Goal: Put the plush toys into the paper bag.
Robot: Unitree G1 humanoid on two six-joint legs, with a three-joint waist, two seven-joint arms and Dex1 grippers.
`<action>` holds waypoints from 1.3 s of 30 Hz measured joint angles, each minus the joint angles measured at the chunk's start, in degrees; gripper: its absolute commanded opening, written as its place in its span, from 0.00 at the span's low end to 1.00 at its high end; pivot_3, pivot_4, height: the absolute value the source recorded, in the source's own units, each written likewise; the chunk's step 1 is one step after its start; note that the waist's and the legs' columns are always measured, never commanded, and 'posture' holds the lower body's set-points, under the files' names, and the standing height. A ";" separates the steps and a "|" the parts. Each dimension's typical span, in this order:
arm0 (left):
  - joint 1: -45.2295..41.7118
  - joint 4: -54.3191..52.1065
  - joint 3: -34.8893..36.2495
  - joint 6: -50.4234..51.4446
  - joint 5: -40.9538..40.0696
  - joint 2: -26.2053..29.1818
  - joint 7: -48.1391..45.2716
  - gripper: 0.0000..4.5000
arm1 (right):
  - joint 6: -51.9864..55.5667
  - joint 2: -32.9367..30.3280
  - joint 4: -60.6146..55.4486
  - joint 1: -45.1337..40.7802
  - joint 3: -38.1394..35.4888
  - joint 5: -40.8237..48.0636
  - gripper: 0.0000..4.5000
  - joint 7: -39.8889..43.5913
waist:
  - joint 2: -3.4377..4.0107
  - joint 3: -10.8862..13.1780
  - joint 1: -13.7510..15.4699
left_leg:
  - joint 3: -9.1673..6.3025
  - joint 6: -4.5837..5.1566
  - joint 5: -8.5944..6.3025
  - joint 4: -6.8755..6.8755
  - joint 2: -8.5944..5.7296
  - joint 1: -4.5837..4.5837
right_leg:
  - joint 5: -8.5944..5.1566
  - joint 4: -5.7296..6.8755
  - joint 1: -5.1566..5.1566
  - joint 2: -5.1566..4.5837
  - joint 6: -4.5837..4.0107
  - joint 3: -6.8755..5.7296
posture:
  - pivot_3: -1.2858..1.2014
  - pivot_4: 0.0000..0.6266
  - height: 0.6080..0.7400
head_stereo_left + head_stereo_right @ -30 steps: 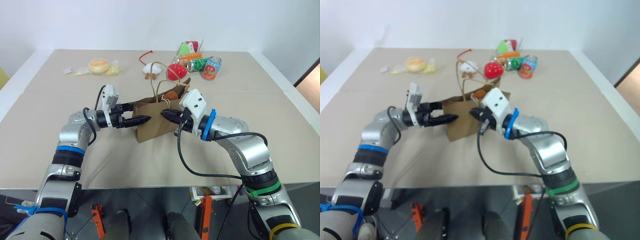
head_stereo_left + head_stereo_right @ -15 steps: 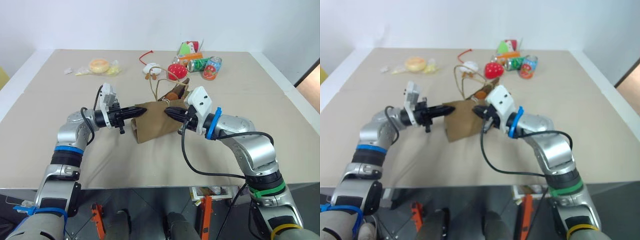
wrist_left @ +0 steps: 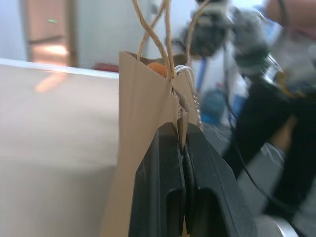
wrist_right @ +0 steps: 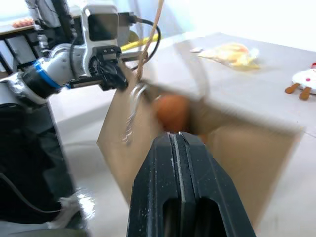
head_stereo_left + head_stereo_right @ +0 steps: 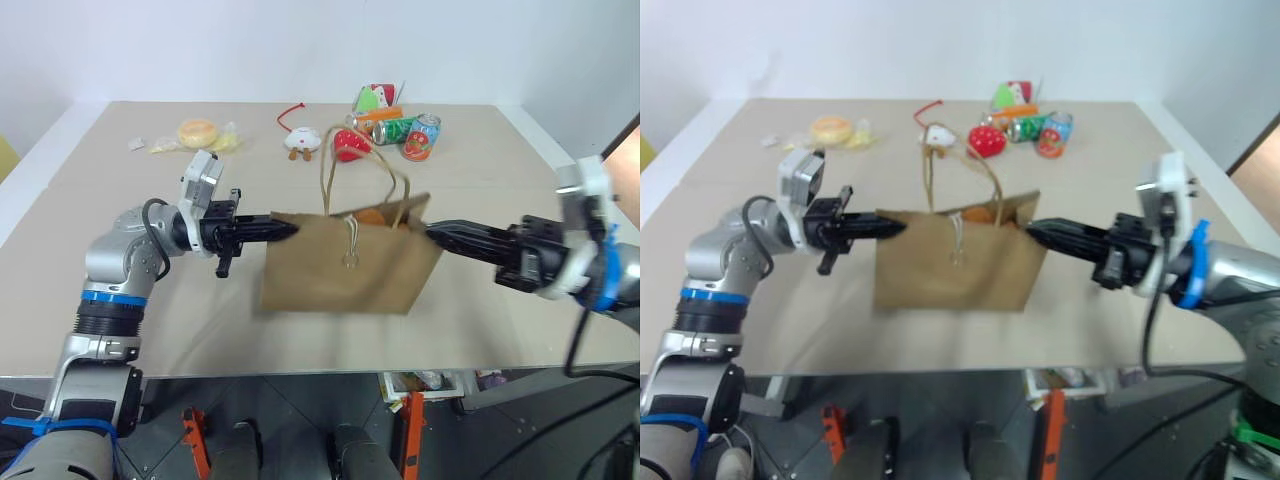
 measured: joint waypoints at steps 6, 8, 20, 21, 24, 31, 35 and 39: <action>0.25 2.93 -0.90 -8.38 3.69 0.68 -3.68 0.02 | -1.78 -5.83 -1.25 8.21 -1.63 -1.04 0.00 3.66 | 0.01 -0.01 0.10 | 0.18 0.06 0.04 0.11 -0.04 0.02 | 0.10 -0.01 0.03 -0.10 0.10 0.11 | 0.52 0.24 1.00; 0.32 4.95 -0.69 -11.81 4.83 -0.81 -2.56 0.02 | -3.31 -6.09 -1.17 8.41 -1.52 -2.43 0.00 3.40 | 0.00 -0.01 0.13 | 0.19 0.09 0.06 0.14 -0.05 0.01 | 0.14 -0.02 0.03 -0.12 0.14 0.13 | 0.52 0.24 1.00; 4.84 4.12 2.43 -11.31 2.78 -4.11 5.68 0.02 | -6.81 -6.59 0.26 7.05 2.58 -3.54 0.00 2.23 | 0.00 0.00 0.11 | 0.16 0.14 0.09 0.06 -0.05 -0.10 | 0.14 -0.02 -0.07 -0.08 0.21 0.16 | 0.52 0.24 1.00; 5.33 3.55 2.44 -10.81 2.55 -3.70 5.69 0.02 | -6.99 -6.76 0.34 6.98 2.66 -3.55 0.00 2.25 | 0.00 0.00 0.11 | 0.17 0.13 0.09 0.06 -0.06 -0.10 | 0.14 -0.02 -0.07 -0.08 0.21 0.16 | 0.52 0.24 1.00; 6.38 2.11 2.47 -9.22 1.98 -2.99 5.63 0.02 | -7.48 -7.09 0.75 6.35 3.40 -3.87 0.00 2.24 | 0.00 0.00 0.11 | 0.17 0.14 0.09 0.10 -0.06 -0.09 | 0.16 -0.02 -0.05 -0.09 0.21 0.16 | 0.52 0.24 1.00; 7.33 3.41 2.01 -11.26 3.24 -3.04 5.37 0.02 | -8.18 -7.09 1.11 5.07 5.62 -4.06 0.00 1.81 | 0.00 0.00 0.19 | 0.18 0.15 0.11 0.11 -0.06 -0.08 | 0.20 -0.02 -0.05 -0.10 0.19 0.15 | 0.52 0.24 1.00; 4.28 9.72 2.00 -14.15 5.02 -3.82 5.70 0.02 | -8.20 -7.09 1.08 5.09 6.15 -4.04 0.00 1.10 | 0.00 0.00 0.25 | 0.17 0.15 0.11 0.12 -0.07 -0.10 | 0.20 -0.02 -0.06 -0.09 0.19 0.15 | 0.52 0.24 1.00; 0.35 15.02 2.01 -16.82 6.67 -4.20 5.80 0.07 | -8.20 -7.09 1.03 5.10 6.23 -4.02 0.00 0.66 | 0.00 0.00 0.22 | 0.18 0.15 0.11 0.11 -0.08 -0.11 | 0.19 -0.03 -0.07 -0.09 0.21 0.16 | 0.52 0.24 1.00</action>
